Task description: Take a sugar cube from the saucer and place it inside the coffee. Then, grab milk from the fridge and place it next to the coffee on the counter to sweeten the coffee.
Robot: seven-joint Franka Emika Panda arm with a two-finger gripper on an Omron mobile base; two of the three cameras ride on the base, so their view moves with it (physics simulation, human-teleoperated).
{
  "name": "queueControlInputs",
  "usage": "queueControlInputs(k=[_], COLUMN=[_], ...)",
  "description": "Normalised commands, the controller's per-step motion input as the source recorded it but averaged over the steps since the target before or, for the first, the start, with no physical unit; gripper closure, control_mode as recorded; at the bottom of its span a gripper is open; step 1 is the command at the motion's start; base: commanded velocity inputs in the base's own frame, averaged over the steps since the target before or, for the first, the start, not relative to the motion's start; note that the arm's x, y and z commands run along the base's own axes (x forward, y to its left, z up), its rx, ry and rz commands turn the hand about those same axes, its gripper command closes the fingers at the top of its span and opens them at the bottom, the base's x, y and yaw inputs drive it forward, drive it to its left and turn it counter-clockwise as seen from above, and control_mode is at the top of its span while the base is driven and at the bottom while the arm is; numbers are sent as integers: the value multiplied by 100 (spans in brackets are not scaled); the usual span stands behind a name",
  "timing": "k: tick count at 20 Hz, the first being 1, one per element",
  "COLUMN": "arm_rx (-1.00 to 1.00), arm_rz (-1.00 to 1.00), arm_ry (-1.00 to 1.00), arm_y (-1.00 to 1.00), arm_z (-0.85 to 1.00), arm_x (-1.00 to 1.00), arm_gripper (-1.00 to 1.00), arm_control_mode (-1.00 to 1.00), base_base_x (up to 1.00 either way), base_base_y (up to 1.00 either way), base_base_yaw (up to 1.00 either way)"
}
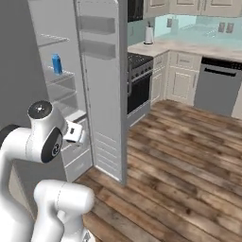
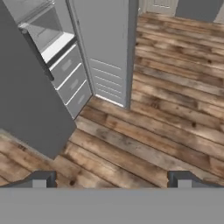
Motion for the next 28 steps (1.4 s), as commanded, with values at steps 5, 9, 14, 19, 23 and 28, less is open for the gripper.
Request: queueControlInputs(k=[5,9,14,19,23,28], arm_rx=[0,0,0,0,0,0], arm_rz=[0,0,0,0,0,0], arm_ry=[0,0,0,0,0,0], arm_y=[0,0,0,0,0,0], arm_z=[0,0,0,0,0,0], arm_x=[0,0,0,0,0,0], arm_gripper=[-100,-100,-100,-100,-100,-100], arm_control_mode=[100,100,100,100,100,100], base_base_x=[81,66,49,42,40,35], base_base_y=[-8,-17,-28,-32,-43,-36], base_base_yaw=[46,51,53,49,39,30])
